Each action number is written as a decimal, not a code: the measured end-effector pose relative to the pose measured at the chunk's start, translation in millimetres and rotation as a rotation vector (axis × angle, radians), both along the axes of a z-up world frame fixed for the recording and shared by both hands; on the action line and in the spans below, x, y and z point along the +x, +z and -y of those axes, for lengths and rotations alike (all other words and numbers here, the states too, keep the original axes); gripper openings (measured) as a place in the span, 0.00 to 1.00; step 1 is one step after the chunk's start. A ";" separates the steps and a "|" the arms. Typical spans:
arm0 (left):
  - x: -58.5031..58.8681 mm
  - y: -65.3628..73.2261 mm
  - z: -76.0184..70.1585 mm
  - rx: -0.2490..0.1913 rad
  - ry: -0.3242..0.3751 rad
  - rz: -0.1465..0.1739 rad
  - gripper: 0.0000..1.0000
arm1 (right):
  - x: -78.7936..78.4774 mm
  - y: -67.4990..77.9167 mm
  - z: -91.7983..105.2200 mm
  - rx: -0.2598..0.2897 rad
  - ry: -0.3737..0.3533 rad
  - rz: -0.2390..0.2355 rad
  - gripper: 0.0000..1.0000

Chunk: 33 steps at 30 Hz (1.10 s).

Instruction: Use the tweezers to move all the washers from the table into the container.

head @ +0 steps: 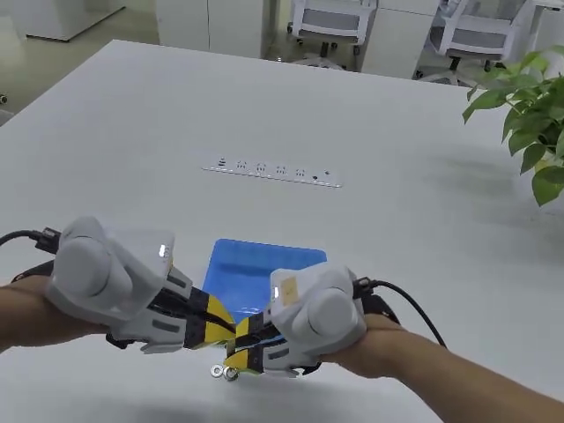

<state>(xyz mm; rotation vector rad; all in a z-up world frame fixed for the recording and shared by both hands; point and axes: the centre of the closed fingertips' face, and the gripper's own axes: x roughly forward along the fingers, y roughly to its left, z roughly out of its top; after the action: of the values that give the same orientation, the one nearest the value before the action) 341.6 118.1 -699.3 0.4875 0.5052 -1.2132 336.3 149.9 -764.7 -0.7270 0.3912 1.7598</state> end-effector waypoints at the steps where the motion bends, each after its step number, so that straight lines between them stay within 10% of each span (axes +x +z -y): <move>1: 0.1 0.0 0.0 0.000 0.001 0.000 0.06 | 0.3 -0.5 0.1 0.001 0.000 0.001 0.10; 33: 8.1 10.4 -4.7 -0.051 0.053 0.001 0.14 | 6.8 23.9 0.7 0.023 -0.018 -0.003 0.09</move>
<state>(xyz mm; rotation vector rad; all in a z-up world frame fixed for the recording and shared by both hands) 349.7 122.8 -688.9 0.4290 0.4829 -1.1722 343.1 149.2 -740.8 -0.7030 0.3776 1.7460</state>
